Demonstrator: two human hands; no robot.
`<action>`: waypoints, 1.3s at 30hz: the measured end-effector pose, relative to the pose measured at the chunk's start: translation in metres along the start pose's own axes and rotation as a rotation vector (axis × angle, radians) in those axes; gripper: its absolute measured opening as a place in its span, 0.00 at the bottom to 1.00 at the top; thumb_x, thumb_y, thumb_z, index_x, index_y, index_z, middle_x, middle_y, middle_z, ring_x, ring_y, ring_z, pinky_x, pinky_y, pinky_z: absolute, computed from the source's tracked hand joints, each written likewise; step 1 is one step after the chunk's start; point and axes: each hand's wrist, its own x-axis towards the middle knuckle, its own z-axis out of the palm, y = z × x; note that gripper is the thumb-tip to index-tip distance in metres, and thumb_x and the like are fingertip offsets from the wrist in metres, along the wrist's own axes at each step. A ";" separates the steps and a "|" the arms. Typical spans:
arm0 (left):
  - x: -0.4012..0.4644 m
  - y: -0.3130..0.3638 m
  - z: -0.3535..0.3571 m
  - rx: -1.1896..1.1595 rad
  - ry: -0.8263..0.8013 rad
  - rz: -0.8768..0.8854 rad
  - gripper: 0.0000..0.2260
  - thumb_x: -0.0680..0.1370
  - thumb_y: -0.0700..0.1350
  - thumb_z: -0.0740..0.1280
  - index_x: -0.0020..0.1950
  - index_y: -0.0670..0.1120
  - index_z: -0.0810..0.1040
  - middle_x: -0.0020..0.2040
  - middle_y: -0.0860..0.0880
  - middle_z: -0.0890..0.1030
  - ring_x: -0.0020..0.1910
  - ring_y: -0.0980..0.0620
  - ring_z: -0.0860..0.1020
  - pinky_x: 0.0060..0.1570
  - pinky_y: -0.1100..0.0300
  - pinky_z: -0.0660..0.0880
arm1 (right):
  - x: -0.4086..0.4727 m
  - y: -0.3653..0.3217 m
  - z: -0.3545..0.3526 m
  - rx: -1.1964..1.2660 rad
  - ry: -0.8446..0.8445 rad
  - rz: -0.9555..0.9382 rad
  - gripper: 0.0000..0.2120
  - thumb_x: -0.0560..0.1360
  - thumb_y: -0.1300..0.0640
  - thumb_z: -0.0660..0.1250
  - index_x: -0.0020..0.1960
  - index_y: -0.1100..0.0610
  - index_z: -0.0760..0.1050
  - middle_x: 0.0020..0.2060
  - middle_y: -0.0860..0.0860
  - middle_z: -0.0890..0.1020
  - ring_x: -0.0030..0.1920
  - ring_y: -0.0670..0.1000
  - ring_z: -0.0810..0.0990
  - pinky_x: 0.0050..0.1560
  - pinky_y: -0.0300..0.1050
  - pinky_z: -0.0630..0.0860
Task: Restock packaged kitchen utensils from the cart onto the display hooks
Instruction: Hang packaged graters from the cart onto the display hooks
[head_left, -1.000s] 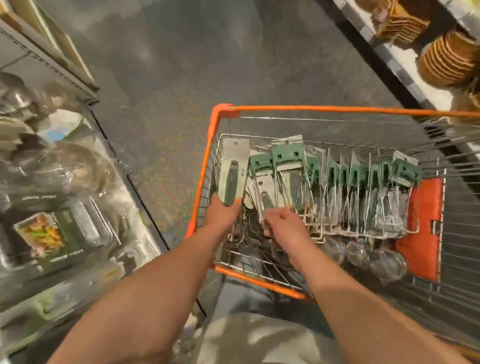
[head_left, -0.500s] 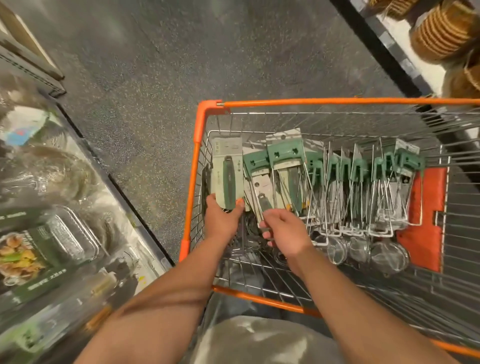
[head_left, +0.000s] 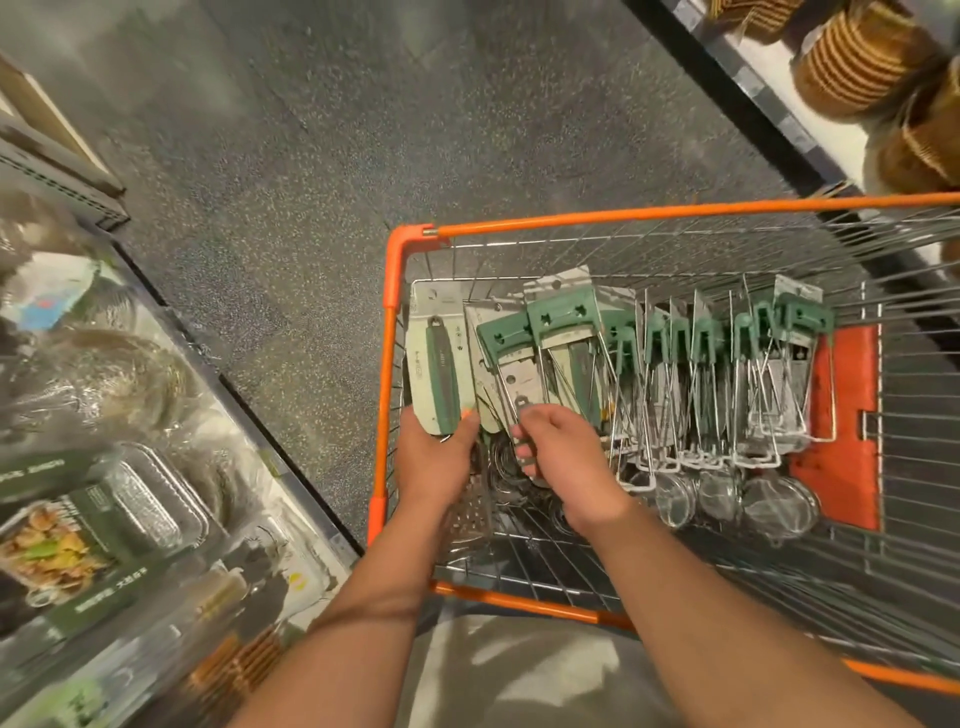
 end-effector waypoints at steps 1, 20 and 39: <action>-0.006 0.004 0.000 -0.018 -0.062 0.020 0.17 0.78 0.47 0.75 0.64 0.50 0.74 0.53 0.56 0.83 0.53 0.56 0.82 0.52 0.59 0.78 | -0.001 -0.002 0.002 0.001 -0.013 -0.011 0.10 0.85 0.50 0.62 0.63 0.52 0.78 0.53 0.48 0.83 0.47 0.46 0.80 0.45 0.41 0.75; -0.027 -0.006 0.004 -0.043 -0.245 -0.353 0.17 0.85 0.55 0.58 0.67 0.48 0.78 0.62 0.46 0.82 0.61 0.44 0.80 0.68 0.46 0.74 | -0.019 -0.008 -0.047 0.291 0.052 -0.011 0.36 0.78 0.34 0.65 0.79 0.51 0.64 0.72 0.47 0.76 0.71 0.50 0.75 0.76 0.59 0.66; -0.102 0.051 0.113 -0.029 -0.323 -0.099 0.47 0.68 0.77 0.69 0.79 0.51 0.66 0.75 0.45 0.74 0.70 0.43 0.75 0.68 0.40 0.73 | -0.030 -0.008 -0.146 0.046 0.168 -0.145 0.14 0.85 0.49 0.61 0.68 0.48 0.77 0.49 0.34 0.76 0.53 0.39 0.77 0.60 0.42 0.73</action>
